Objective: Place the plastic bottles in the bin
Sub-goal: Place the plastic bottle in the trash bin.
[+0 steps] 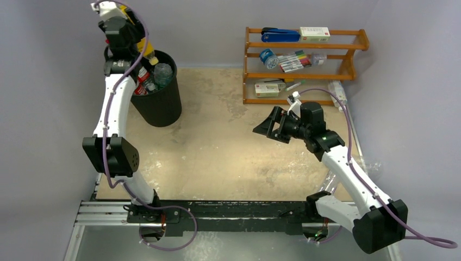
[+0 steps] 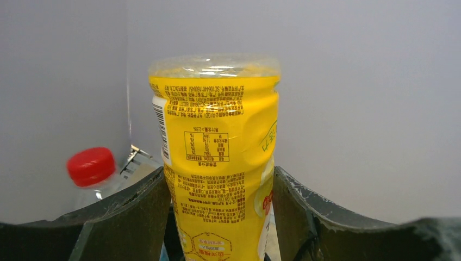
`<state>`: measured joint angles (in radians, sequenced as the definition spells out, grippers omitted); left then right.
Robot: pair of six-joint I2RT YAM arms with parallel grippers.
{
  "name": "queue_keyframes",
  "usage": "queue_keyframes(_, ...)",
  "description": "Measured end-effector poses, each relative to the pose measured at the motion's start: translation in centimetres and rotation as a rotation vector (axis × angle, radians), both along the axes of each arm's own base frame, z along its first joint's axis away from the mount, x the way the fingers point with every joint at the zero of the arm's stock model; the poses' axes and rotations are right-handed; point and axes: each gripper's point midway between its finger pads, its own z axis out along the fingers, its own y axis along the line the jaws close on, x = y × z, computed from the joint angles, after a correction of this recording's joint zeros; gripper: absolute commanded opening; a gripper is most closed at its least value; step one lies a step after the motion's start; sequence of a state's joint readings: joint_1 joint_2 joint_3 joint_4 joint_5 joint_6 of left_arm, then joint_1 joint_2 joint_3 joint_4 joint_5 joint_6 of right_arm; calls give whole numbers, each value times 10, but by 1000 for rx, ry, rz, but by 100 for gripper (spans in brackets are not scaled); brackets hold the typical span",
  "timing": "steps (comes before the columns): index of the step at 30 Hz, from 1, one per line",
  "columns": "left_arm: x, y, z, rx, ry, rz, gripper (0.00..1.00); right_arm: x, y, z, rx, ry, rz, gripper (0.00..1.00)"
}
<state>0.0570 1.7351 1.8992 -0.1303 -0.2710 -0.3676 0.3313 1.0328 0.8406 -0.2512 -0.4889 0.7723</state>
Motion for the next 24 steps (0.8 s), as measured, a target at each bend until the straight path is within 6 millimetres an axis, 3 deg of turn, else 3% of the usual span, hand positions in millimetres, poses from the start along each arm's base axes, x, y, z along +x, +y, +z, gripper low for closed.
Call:
queue_keyframes(7,3,-44,-15,137,9,17,44,-4,-2,-15,-14,30,3,93)
queue_keyframes(16,-5,-21,-63,192,76,139,44,-12,-4,-25,-18,42,5,93)
queue_keyframes(24,-9,-18,-63,189,45,155,48,-19,-5,-32,-16,50,10,93)
